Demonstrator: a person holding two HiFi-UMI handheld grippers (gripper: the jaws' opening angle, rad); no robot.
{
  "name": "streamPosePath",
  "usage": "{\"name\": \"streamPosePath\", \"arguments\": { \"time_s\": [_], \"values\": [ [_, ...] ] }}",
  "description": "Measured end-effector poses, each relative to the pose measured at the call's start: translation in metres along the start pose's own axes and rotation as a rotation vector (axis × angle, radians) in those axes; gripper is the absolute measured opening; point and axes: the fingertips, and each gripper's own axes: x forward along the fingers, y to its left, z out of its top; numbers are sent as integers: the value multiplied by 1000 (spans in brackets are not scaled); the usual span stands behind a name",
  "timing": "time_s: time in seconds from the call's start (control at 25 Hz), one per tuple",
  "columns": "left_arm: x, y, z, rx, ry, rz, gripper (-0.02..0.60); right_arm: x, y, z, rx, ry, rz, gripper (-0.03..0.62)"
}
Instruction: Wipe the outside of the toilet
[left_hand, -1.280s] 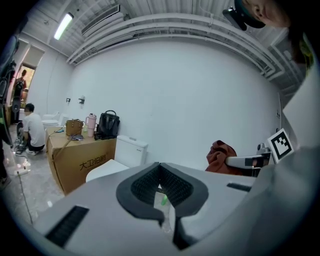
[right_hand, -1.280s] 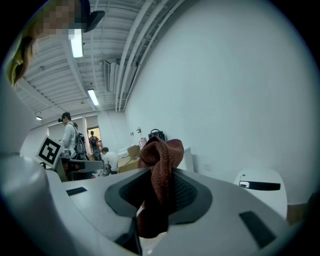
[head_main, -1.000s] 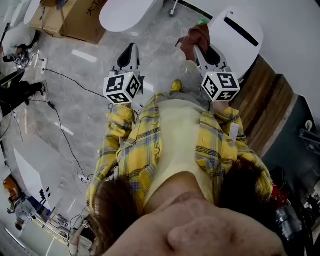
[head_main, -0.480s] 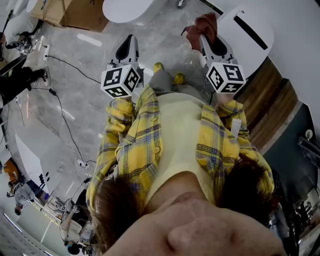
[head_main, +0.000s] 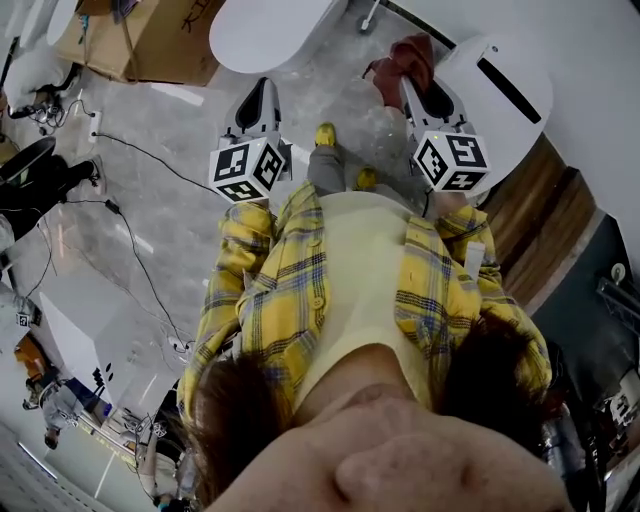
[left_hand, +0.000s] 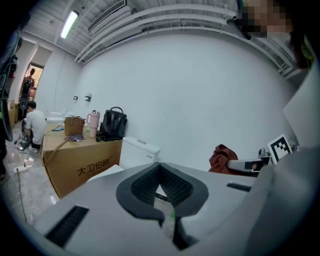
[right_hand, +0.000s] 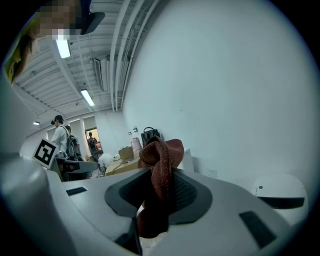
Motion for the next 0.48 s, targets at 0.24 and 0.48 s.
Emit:
{"name": "streamPosePath", "arguments": {
  "time_s": [0.24, 0.48],
  "values": [
    [40, 49, 16, -7, 39, -30, 8, 64, 10, 18, 6, -11, -27, 121],
    [78, 66, 27, 16, 76, -92, 8, 102, 10, 25, 8, -13, -54, 121]
  ]
}}
